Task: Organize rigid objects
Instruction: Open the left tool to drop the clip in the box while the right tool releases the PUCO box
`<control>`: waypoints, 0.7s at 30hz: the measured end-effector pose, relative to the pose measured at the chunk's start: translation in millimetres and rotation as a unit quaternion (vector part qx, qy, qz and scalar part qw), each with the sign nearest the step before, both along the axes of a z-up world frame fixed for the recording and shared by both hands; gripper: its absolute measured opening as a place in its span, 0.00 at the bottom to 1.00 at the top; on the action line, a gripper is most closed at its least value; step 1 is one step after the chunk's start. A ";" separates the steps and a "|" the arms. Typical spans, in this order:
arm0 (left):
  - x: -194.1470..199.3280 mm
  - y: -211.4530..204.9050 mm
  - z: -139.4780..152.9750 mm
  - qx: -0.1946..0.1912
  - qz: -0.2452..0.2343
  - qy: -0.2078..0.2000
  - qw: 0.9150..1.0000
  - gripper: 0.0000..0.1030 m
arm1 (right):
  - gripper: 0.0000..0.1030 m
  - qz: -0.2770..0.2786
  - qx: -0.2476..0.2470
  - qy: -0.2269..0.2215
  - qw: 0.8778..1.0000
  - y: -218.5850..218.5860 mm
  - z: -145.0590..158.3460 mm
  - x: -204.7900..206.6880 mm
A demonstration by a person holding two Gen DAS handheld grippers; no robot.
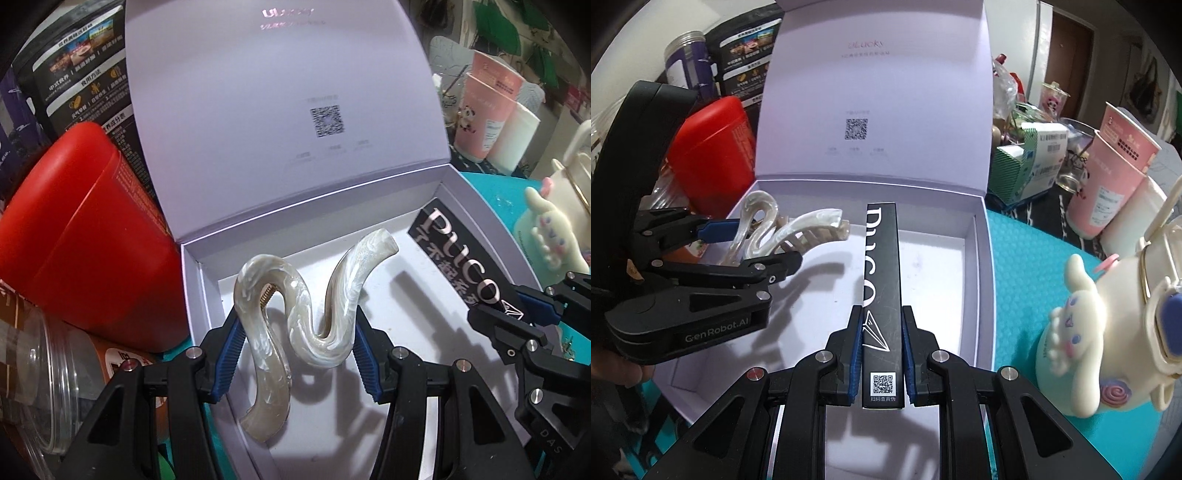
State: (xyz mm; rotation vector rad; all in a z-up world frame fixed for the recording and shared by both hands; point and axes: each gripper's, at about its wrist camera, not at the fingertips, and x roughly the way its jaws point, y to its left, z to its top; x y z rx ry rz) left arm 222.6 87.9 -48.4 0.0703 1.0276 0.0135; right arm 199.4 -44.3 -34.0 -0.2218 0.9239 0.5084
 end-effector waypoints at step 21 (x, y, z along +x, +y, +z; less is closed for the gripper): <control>-0.1 -12.9 4.3 -0.003 0.004 -0.011 1.000 0.70 | 0.30 -0.018 -0.012 -0.011 1.000 -5.0 2.6 -1.4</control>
